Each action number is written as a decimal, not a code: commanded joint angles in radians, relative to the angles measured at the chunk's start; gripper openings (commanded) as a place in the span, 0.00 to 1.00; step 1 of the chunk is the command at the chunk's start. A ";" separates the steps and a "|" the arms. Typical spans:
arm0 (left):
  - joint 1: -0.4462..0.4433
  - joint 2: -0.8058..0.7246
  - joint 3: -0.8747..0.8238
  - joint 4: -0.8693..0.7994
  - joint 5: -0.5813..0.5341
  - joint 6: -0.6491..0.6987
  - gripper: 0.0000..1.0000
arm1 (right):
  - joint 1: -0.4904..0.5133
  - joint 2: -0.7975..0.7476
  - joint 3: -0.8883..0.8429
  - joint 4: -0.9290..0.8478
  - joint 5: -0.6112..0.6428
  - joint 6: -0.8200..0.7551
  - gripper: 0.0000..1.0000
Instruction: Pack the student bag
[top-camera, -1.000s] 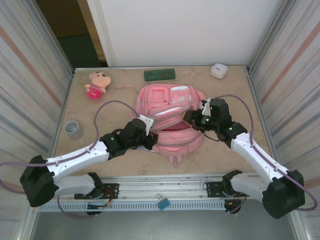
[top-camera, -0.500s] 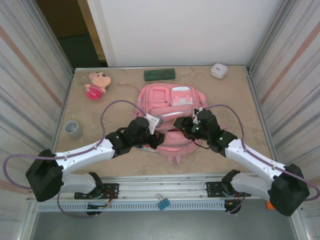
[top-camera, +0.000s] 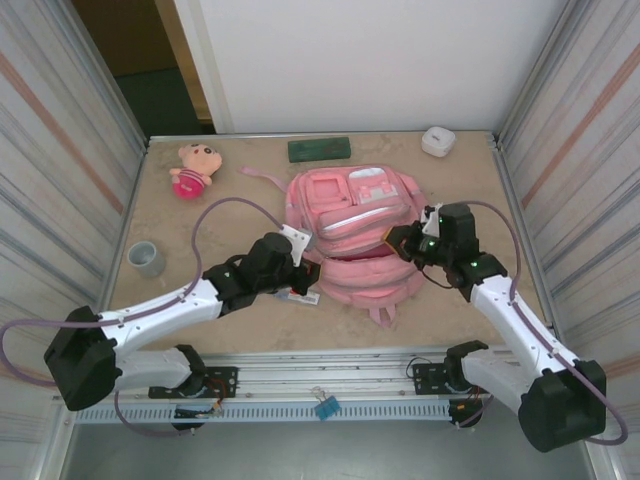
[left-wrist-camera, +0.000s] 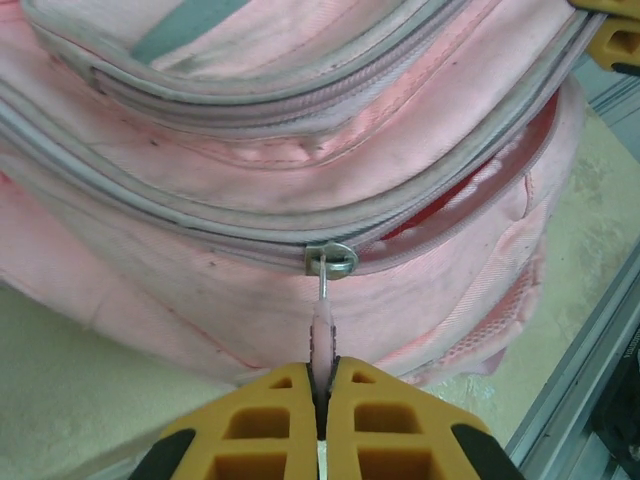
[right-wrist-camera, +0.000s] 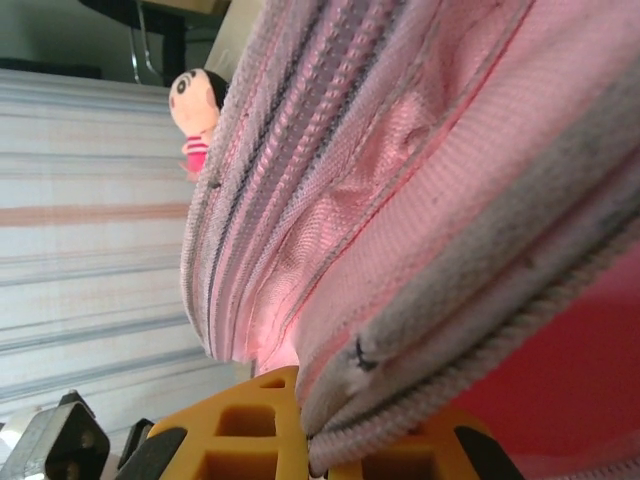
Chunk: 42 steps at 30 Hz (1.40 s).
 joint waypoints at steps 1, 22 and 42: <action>0.010 0.002 0.003 0.073 0.031 0.036 0.00 | -0.013 0.025 0.053 -0.013 -0.042 -0.061 0.14; -0.001 0.078 0.067 0.120 -0.023 0.054 0.00 | 0.246 0.011 -0.005 0.075 0.242 0.043 0.00; 0.290 0.299 0.111 0.161 -0.070 0.155 0.00 | 0.022 0.044 0.335 -0.262 -0.135 -0.246 0.00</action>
